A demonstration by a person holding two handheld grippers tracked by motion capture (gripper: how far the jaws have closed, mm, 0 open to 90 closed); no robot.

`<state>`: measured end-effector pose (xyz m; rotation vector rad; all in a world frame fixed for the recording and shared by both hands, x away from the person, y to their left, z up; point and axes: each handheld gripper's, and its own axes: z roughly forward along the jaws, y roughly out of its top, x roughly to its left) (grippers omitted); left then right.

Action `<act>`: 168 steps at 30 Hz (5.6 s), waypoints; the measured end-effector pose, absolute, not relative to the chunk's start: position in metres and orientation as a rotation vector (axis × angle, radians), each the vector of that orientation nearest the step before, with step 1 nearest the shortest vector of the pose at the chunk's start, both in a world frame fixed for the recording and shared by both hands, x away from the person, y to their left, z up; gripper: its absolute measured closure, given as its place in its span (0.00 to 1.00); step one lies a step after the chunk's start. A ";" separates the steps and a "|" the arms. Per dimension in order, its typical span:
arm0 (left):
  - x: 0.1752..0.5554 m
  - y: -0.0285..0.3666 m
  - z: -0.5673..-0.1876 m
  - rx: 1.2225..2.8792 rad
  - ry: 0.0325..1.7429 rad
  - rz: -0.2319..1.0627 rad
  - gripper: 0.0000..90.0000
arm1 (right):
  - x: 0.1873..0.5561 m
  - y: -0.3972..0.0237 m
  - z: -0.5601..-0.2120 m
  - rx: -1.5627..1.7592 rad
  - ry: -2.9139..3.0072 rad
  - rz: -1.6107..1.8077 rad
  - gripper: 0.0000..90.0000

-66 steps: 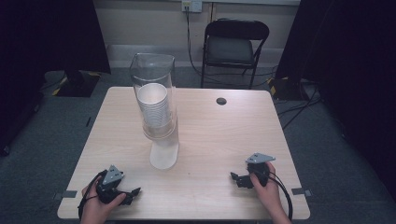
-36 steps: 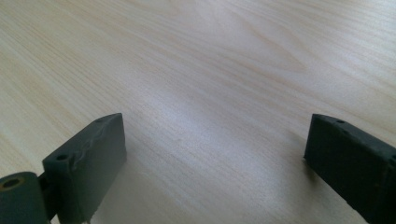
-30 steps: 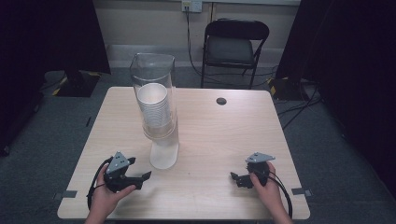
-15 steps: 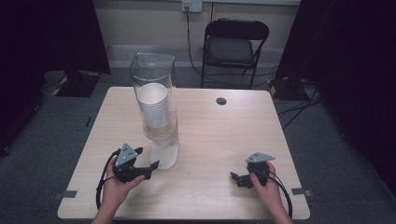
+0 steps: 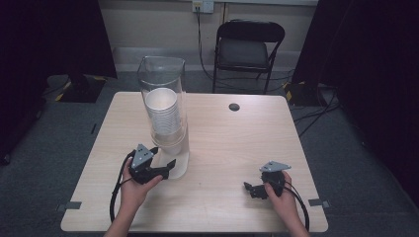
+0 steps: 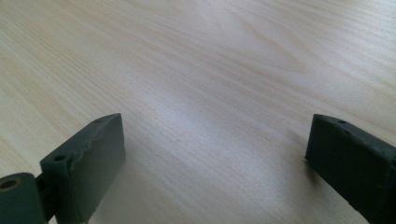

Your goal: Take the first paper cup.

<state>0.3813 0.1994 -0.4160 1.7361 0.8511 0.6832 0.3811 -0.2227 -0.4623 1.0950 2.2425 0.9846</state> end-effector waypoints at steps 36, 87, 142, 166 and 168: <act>0.398 0.175 -0.420 1.548 0.850 0.834 0.31 | 0.382 -0.223 -0.462 1.093 2.247 0.990 0.04; 0.393 0.173 -0.457 1.820 0.953 0.791 0.40 | 0.381 -0.223 -0.462 1.084 2.259 0.990 0.03; 0.377 0.264 -0.467 1.739 1.240 0.800 0.36 | 0.383 -0.222 -0.462 1.078 2.264 0.985 0.01; 0.396 0.263 -0.465 1.755 1.299 0.787 0.35 | 0.384 -0.222 -0.462 1.080 2.265 0.977 0.00; 0.399 0.263 -0.466 1.750 1.303 0.796 0.35 | 0.384 -0.222 -0.462 1.079 2.265 0.975 0.00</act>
